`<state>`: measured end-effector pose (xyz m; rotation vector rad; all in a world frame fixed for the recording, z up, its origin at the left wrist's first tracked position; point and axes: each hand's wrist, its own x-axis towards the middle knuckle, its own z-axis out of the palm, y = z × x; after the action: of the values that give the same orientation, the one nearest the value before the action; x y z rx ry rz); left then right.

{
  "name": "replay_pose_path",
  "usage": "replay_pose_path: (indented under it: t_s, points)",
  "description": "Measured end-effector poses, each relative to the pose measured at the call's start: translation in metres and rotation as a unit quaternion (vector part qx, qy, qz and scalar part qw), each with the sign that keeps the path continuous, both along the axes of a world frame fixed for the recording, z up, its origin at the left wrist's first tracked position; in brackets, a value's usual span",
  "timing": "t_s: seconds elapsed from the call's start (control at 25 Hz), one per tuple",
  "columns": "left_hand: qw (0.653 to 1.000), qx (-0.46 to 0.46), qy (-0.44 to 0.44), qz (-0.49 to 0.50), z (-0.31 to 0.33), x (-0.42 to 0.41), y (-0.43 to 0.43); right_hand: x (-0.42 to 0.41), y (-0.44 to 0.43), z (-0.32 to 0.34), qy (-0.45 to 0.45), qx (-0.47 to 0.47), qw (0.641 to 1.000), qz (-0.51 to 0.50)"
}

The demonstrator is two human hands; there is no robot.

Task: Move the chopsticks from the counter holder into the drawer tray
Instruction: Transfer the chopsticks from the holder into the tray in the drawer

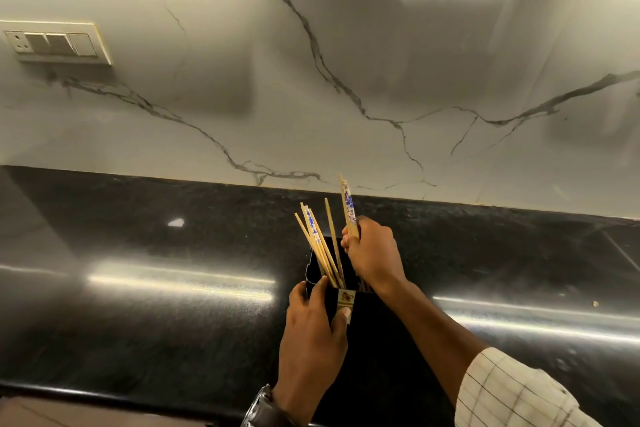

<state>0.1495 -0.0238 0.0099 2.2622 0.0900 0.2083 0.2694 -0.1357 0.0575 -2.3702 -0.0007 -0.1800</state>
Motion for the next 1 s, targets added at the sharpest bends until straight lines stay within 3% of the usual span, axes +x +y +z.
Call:
replay_pose_path:
  t_s: [0.12,0.24,0.36,0.52,0.68,0.8,0.88,1.0]
  points:
    - [1.000,-0.013,0.007,0.023,0.005,-0.002,-0.003,-0.009,-0.003,0.009,-0.012,-0.003,1.000,0.009]
    - [0.999,-0.015,-0.011,0.043,0.016,-0.007,-0.002,-0.024,-0.004,0.030,-0.062,0.137,0.989,-0.014]
    - [0.990,-0.106,-0.084,0.050,0.047,-0.013,-0.002,-0.059,-0.007,0.068,-0.080,0.345,0.935,0.018]
    - [0.947,-0.309,-0.087,-0.027,0.079,-0.040,-0.005,-0.117,-0.017,0.093,0.017,0.534,0.843,0.066]
    - [0.906,-0.418,0.032,-0.065,0.059,-0.087,-0.002,-0.161,-0.038,0.078,0.103,0.542,0.832,0.060]
    - [0.875,-0.459,0.149,-0.020,0.035,-0.124,0.006,-0.184,-0.059,0.059,0.053,0.539,0.839,-0.046]
    - [0.906,-0.381,0.187,0.008,0.019,-0.149,0.018,-0.199,-0.073,0.055,-0.042,0.510,0.853,-0.100]
    - [0.978,-0.158,0.138,-0.022,0.028,-0.173,0.036,-0.224,-0.088,0.048,-0.167,0.315,0.934,0.023]
